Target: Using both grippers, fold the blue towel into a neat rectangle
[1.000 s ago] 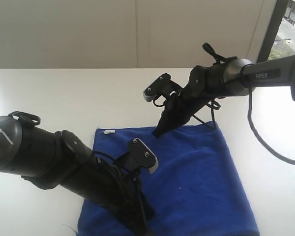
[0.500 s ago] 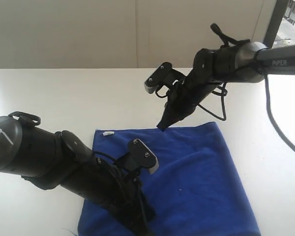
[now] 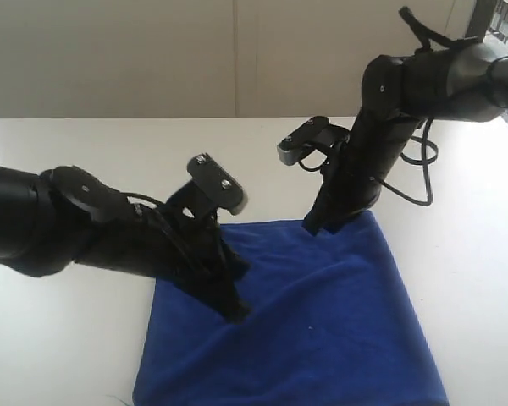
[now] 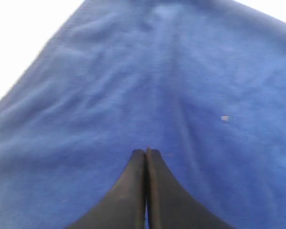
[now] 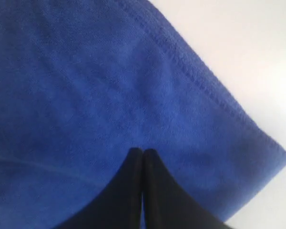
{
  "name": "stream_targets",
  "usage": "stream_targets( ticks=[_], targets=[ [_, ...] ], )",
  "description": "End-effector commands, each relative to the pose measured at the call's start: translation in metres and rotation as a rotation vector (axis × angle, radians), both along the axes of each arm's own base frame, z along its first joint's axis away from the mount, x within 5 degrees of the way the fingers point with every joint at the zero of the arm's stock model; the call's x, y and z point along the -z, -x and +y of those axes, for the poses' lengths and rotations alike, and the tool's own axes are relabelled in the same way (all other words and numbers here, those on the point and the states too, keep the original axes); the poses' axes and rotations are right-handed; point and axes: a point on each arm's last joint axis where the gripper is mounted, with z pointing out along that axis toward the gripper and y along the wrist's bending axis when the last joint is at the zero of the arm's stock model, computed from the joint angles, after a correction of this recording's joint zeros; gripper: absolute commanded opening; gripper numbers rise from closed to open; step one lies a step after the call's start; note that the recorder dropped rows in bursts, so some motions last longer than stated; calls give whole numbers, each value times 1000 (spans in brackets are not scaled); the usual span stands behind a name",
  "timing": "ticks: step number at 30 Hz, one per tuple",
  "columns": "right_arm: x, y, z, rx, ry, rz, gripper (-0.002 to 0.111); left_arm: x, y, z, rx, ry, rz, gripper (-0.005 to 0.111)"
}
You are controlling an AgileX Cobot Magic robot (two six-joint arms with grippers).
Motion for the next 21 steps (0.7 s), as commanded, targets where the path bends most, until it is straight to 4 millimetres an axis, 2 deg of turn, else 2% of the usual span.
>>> stream_targets(
  ticks=[1, 2, 5, 6, 8, 11, 16, 21],
  targets=[
    [-8, 38, 9, 41, -97, 60, 0, 13, -42, 20, -26, 34, 123, 0],
    [-4, 57, 23, 15, -128, 72, 0, 17, -53, 20, -28, 42, 141, 0],
    [10, 83, 50, -46, -150, 91, 0, 25, -58, 14, 1, 48, 179, 0],
    [22, 97, 68, -89, -150, 92, 0, 32, -59, 11, 34, 43, 196, 0],
    [36, 111, 87, -143, -137, 73, 0, 44, -61, 11, 29, 23, 214, 0],
    [44, 121, 109, -178, -157, 26, 0, 59, -62, 10, 31, 1, 245, 0],
    [58, 120, 111, -177, -141, 45, 0, 69, -63, 10, 30, -16, 262, 0],
    [72, 125, 110, -185, -110, 134, 0, 71, -65, 11, 17, -27, 248, 0]
  ],
)
